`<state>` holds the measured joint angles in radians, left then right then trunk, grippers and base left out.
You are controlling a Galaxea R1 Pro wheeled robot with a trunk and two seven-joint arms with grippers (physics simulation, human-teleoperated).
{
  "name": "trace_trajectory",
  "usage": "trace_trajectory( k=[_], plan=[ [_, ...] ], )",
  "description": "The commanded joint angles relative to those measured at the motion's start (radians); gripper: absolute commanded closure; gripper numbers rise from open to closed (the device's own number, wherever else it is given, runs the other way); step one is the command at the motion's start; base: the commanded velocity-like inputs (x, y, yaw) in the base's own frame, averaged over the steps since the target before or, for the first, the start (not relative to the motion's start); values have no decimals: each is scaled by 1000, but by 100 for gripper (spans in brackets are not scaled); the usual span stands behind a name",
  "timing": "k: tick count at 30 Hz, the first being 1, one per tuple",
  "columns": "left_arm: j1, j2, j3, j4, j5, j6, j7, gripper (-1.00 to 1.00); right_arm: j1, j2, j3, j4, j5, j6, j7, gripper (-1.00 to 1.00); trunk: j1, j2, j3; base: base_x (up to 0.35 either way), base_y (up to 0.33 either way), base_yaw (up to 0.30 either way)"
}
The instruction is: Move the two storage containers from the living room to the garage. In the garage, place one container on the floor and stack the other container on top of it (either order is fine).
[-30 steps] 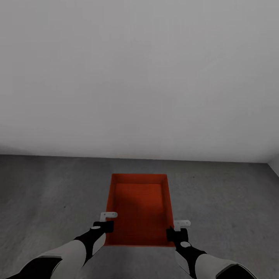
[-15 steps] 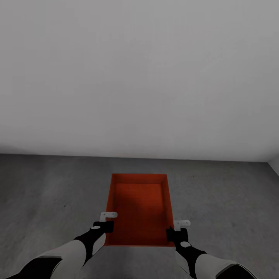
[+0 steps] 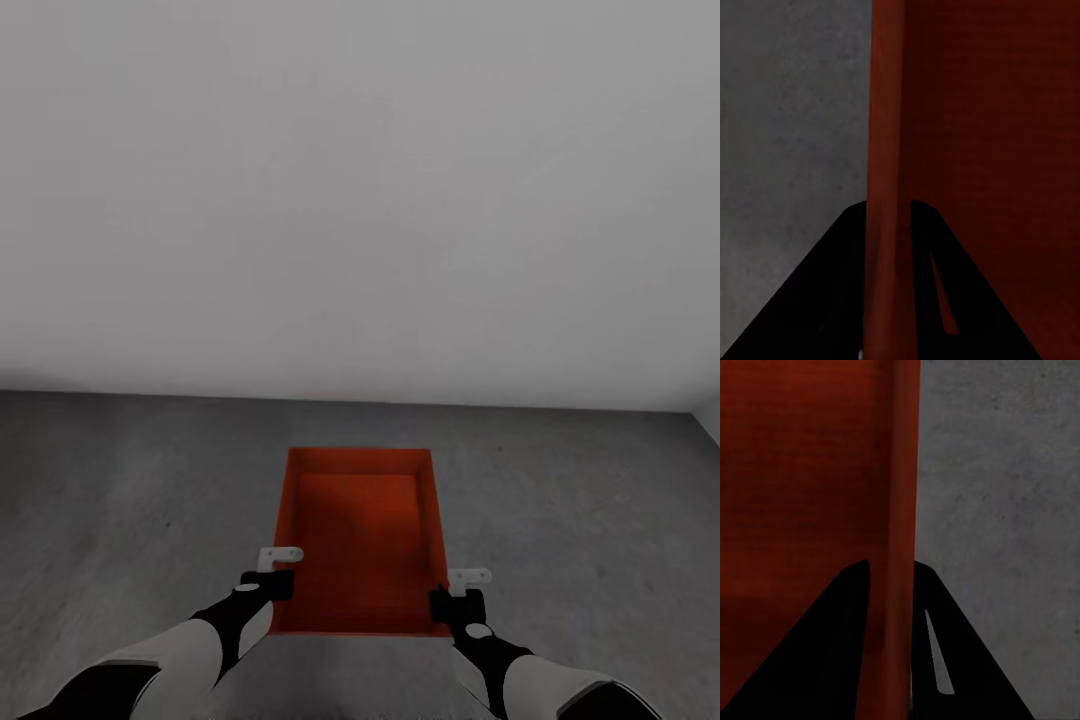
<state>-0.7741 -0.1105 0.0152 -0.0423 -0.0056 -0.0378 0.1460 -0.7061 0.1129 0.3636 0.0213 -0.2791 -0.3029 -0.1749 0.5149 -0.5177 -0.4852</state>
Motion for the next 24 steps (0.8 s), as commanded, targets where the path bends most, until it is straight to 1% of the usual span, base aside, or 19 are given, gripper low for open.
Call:
trace_trajectory(
  k=[1,24],
  plan=[
    [-1,43,43,3,1,-4,18,100,-1,1,-37,-1,1,-32,-1,100,0,-1,-3,0,0,0],
    [-1,45,43,3,1,-7,18,100,-1,-1,-37,-1,1,-32,2,100,0,-1,-38,0,0,0]
  ],
)
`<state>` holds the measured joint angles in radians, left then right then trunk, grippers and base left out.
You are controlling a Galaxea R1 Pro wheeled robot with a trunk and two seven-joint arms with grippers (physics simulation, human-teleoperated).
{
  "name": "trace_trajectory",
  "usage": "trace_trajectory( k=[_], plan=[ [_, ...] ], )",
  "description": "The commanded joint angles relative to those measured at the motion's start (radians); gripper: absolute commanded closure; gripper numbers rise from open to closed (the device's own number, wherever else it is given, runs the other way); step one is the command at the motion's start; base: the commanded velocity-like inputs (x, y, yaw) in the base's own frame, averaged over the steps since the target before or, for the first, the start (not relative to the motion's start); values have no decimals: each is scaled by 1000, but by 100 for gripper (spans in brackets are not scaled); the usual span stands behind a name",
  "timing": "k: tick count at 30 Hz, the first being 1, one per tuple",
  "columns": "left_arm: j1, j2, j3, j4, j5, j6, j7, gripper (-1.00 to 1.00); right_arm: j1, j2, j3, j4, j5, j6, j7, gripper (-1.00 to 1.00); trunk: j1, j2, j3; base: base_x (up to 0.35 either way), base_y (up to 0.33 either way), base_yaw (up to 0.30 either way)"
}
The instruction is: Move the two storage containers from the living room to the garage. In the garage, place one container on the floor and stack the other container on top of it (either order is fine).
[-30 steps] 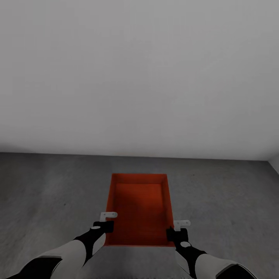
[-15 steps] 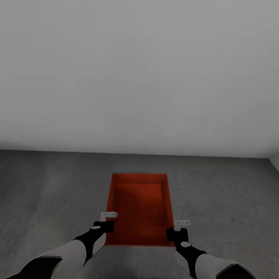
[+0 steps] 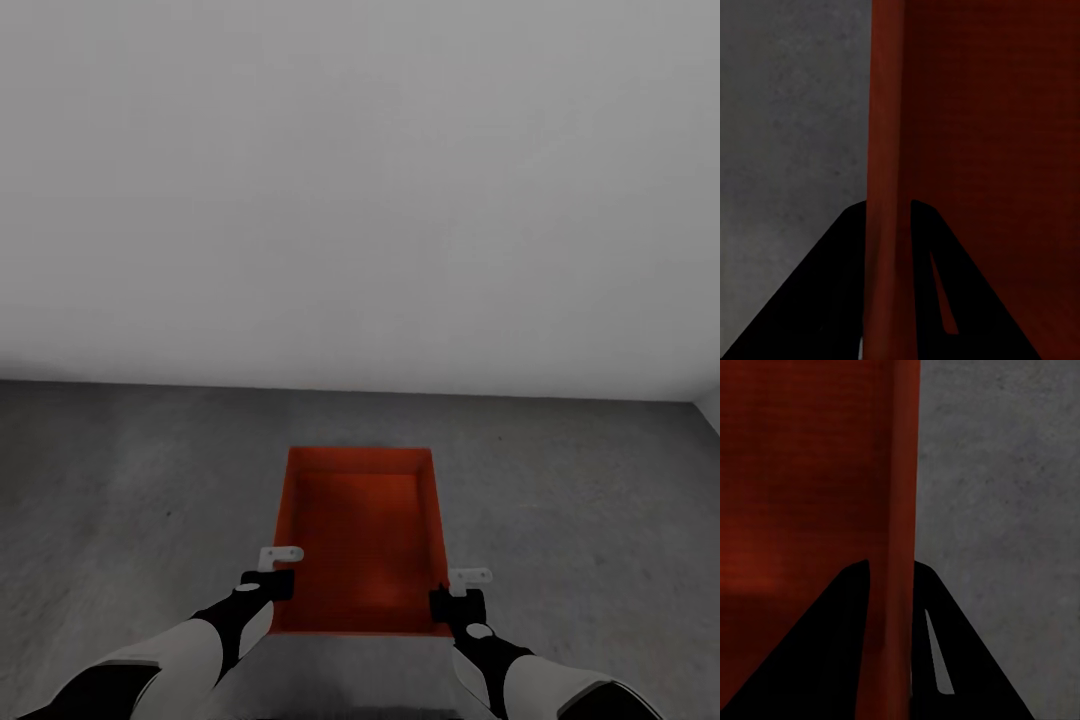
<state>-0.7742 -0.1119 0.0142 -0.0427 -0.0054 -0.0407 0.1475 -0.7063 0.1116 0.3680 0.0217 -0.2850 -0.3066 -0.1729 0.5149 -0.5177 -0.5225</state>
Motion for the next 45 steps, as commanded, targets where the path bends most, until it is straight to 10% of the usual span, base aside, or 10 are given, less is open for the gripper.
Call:
trace_trajectory(
  k=[1,33,45],
  plan=[
    [0,46,44,4,1,-4,17,100,-1,1,-41,-2,7,-28,0,100,0,-1,-3,0,0,0],
    [0,43,44,4,-1,-4,17,100,-1,2,-41,-2,6,-28,0,100,0,-1,-52,0,0,0],
    [0,43,44,15,-2,-5,12,100,-1,2,-41,-2,7,-30,0,100,46,-85,-97,0,0,0]
  ],
)
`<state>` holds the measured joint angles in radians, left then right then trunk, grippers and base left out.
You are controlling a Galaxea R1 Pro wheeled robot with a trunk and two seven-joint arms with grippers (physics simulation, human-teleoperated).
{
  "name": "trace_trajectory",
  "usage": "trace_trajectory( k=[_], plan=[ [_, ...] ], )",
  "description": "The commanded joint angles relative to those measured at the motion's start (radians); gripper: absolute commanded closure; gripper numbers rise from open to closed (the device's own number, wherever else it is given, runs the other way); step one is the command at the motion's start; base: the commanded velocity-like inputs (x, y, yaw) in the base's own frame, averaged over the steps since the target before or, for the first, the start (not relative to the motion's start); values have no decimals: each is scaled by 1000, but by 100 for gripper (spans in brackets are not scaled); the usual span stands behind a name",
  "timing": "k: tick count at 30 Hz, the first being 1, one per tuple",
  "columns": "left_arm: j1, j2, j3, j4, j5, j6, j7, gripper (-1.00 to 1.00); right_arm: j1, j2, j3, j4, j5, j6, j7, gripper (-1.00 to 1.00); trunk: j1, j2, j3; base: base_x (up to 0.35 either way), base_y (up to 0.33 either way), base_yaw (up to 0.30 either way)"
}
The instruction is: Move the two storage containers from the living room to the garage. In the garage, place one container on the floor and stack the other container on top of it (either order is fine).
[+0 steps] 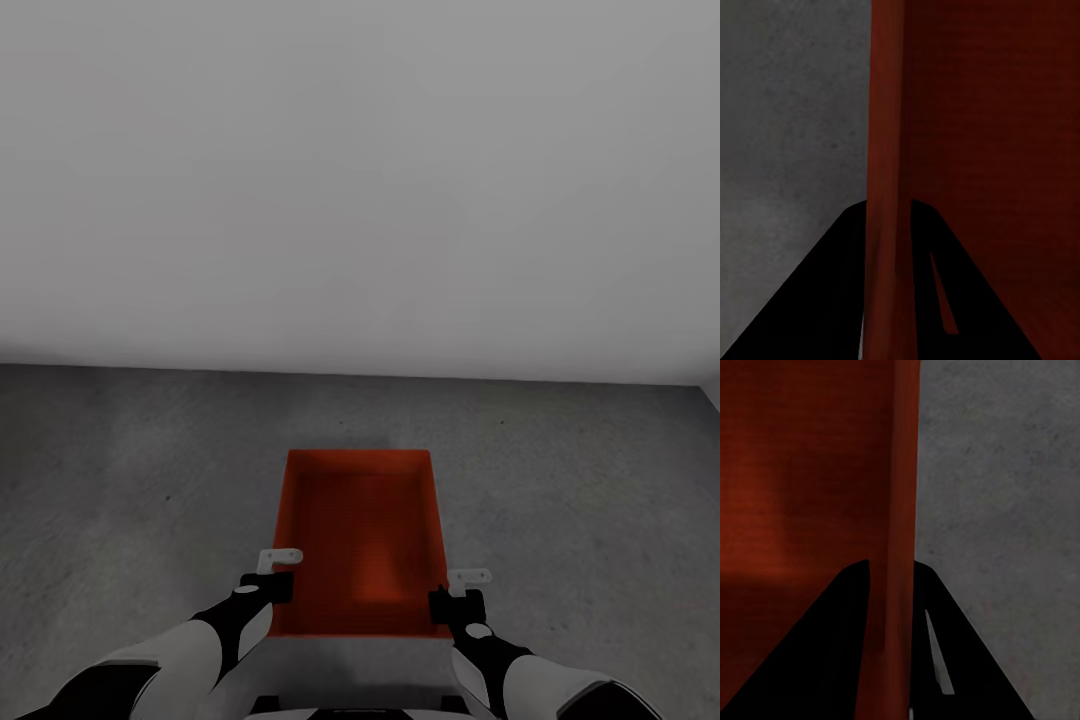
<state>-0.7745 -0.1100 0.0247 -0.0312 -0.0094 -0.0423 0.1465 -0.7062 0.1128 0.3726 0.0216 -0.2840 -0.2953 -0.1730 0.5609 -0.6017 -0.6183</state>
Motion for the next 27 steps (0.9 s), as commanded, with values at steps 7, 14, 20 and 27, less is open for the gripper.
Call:
trace_trajectory(
  k=[7,14,20,27],
  plan=[
    [0,41,34,4,2,-4,13,100,-1,0,-46,-2,5,-40,0,100,27,-50,-23,0,0,0],
    [0,41,34,4,2,-4,13,100,-2,1,-46,-2,5,-40,0,100,54,-99,-45,0,0,0],
    [0,41,34,4,2,-4,13,100,-1,1,-46,-2,5,-41,0,100,77,-141,-64,0,0,0],
    [0,41,34,4,2,-4,13,100,-1,1,-46,-2,5,-41,0,100,104,-190,-86,0,0,0]
  ],
)
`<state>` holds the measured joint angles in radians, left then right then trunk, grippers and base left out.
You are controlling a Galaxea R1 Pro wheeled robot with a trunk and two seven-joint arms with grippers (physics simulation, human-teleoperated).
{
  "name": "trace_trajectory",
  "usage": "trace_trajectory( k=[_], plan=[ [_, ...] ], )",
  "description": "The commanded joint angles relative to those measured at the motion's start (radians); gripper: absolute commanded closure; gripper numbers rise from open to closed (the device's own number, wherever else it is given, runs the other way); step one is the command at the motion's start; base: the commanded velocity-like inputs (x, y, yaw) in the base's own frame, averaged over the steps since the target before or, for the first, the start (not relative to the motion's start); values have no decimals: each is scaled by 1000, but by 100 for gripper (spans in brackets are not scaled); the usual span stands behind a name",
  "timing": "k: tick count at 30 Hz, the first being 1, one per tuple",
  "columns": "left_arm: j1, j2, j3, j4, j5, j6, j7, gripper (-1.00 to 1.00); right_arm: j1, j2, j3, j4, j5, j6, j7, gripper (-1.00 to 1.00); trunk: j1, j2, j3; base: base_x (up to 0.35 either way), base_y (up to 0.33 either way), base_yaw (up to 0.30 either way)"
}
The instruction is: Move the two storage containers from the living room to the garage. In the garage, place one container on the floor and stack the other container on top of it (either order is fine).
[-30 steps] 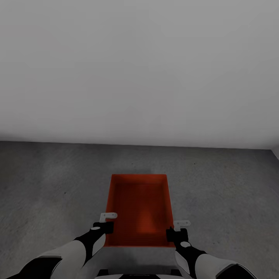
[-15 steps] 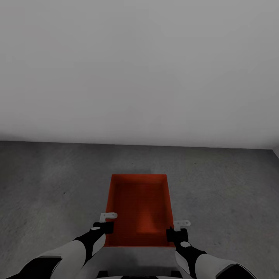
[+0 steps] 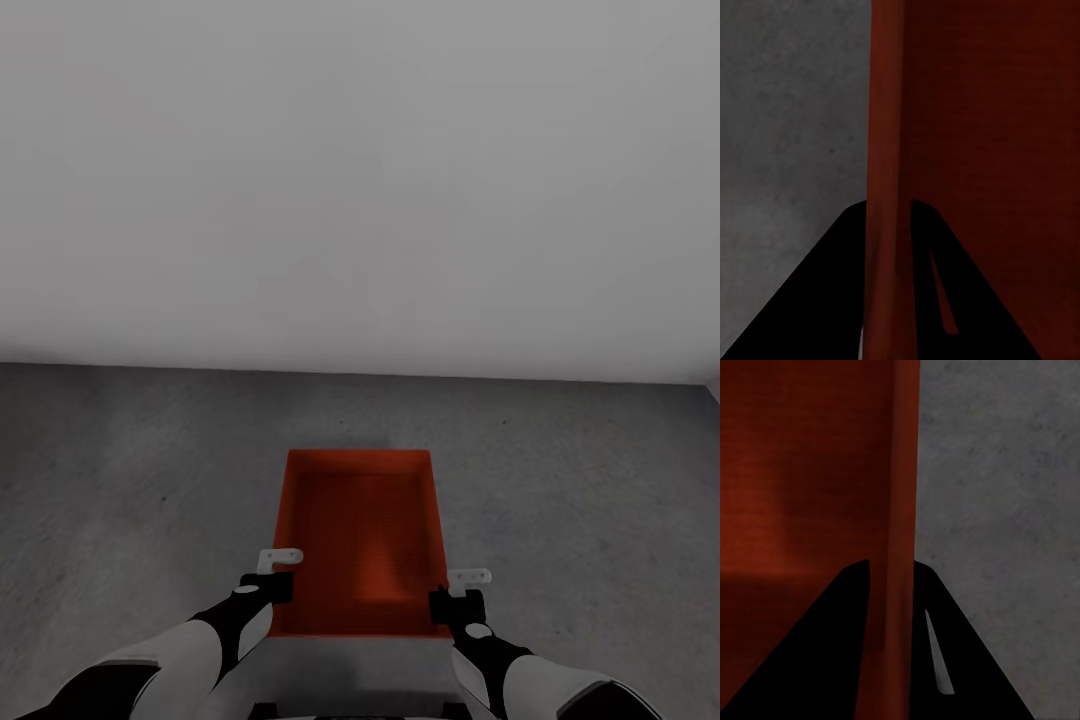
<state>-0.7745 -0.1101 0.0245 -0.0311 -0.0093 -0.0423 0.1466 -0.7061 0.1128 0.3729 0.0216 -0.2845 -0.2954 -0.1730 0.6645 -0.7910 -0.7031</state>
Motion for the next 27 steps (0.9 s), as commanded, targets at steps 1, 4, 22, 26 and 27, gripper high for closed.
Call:
trace_trajectory(
  k=[1,4,22,26,27],
  plan=[
    [0,41,34,3,2,-4,13,100,-1,1,-46,-2,6,-41,0,100,4,-8,-4,0,0,0],
    [0,41,34,3,2,-4,13,100,-1,1,-46,-2,6,-41,0,100,16,-29,-13,0,0,0],
    [0,41,34,3,2,-4,13,100,-1,1,-46,-2,6,-42,0,100,85,-155,-70,0,0,0],
    [0,41,34,3,2,-4,13,100,-1,1,-46,-2,5,-42,0,100,100,-183,-82,0,0,0],
    [0,41,34,3,2,-4,13,100,-1,1,-46,-2,5,-42,0,100,104,-190,-85,0,0,0]
  ],
)
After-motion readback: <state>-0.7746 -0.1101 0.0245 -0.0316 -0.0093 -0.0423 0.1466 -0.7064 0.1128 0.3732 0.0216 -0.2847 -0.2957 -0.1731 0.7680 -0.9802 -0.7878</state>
